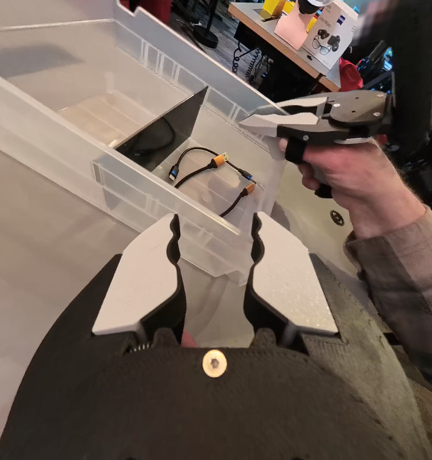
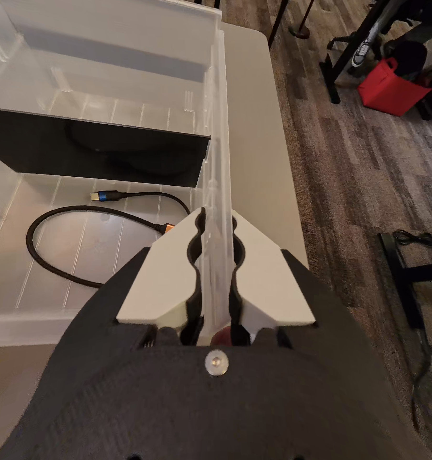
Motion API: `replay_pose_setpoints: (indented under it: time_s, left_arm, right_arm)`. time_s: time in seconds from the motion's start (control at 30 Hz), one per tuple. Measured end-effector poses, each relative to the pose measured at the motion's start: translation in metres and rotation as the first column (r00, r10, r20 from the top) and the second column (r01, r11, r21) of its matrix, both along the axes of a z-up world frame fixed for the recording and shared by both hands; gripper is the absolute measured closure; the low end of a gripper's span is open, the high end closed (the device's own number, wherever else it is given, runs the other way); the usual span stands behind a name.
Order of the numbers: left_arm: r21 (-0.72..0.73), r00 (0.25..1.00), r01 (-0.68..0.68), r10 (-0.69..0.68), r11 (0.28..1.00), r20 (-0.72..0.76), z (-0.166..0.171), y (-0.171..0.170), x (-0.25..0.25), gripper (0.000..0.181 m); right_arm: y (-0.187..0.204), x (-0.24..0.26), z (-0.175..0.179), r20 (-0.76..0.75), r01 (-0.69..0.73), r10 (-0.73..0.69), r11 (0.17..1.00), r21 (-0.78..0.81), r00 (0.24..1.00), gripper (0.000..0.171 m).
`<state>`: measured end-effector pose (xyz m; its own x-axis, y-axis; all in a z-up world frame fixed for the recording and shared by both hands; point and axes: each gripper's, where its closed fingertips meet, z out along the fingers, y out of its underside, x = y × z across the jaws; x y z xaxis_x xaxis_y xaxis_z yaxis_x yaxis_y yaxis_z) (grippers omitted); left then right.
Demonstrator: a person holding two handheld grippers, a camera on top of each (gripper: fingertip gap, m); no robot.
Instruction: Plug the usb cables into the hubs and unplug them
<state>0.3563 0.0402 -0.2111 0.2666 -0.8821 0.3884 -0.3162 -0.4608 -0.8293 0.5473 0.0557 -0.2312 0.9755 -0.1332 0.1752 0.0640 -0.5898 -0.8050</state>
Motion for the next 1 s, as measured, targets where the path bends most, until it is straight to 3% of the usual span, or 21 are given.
replay_pose_setpoints:
  time_s: [0.03, 0.43, 0.6, 0.7, 0.8, 0.9, 1.0]
  left_arm:
    - [0.006, 1.0, -0.006, 0.006, 1.0, 0.007, 0.0, 0.002, 0.005, 0.125]
    - [-0.043, 0.994, -0.091, 0.093, 0.995, 0.062, 0.002, 0.047, 0.054, 0.128]
    - [0.064, 0.991, -0.113, 0.107, 0.992, 0.081, 0.015, 0.054, 0.044, 0.102]
    - [0.127, 0.988, -0.123, 0.11, 0.984, 0.108, 0.037, 0.054, 0.022, 0.1]
    - [0.199, 0.984, -0.126, 0.096, 0.972, 0.153, 0.07, 0.051, -0.011, 0.1]
    - [0.294, 0.969, -0.176, 0.112, 0.939, 0.221, 0.111, 0.053, -0.061, 0.104]
    - [0.4, 0.962, -0.224, 0.136, 0.889, 0.236, 0.142, 0.057, -0.117, 0.107]
  right_arm:
    - [0.004, 0.005, 0.0, -0.014, -0.003, 0.003, 1.0, 0.001, 1.0, 0.157]
    - [0.048, 0.053, -0.004, 0.014, 0.0, 0.0, 0.999, -0.033, 1.0, 0.155]
    - [0.041, 0.052, 0.016, 0.02, -0.004, 0.003, 0.999, 0.036, 1.0, 0.123]
    - [0.022, 0.055, 0.051, 0.099, 0.035, -0.048, 0.991, 0.131, 0.994, 0.109]
    - [0.008, 0.022, 0.115, 0.105, -0.018, -0.017, 0.946, 0.324, 0.994, 0.107]
    - [0.002, -0.044, 0.184, 0.144, -0.155, 0.097, 0.866, 0.476, 0.985, 0.106]
    - [0.007, -0.131, 0.237, 0.251, -0.336, 0.236, 0.79, 0.513, 0.939, 0.105]
